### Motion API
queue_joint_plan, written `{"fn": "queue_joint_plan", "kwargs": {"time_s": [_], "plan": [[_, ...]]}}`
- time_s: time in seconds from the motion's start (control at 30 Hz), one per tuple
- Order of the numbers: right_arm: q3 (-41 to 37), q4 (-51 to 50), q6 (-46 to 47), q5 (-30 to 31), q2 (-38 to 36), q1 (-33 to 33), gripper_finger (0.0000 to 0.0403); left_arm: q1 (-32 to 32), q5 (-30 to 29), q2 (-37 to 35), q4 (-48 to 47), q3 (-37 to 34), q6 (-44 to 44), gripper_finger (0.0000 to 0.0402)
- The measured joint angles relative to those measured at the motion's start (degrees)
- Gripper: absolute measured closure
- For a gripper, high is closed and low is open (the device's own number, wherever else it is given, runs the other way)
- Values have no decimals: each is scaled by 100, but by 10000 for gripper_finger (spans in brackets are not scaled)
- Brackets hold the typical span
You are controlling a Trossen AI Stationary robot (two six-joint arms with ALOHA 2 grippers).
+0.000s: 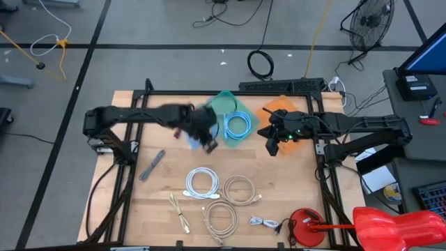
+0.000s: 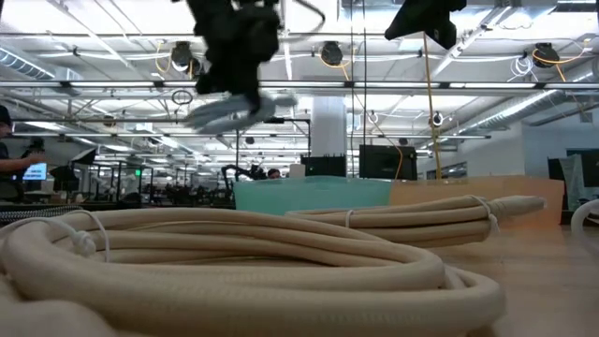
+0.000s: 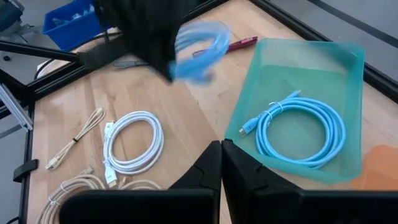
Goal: Pick & Place USB Port
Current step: Put the light blue charger cable into the green bin
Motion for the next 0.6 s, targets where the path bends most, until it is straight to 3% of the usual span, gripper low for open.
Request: {"fn": "queue_joint_plan", "kwargs": {"time_s": [0.17,0.37,0.6], "plan": [[0,297,-20,19,0,-2,403,811,-255,26,399,622,-321,368],[-2,553,1,25,0,-4,403,1772,306,238,1184,656,-733,368],[-218,726,353,15,2,-3,403,1971,832,967,1495,649,-756,368]]}}
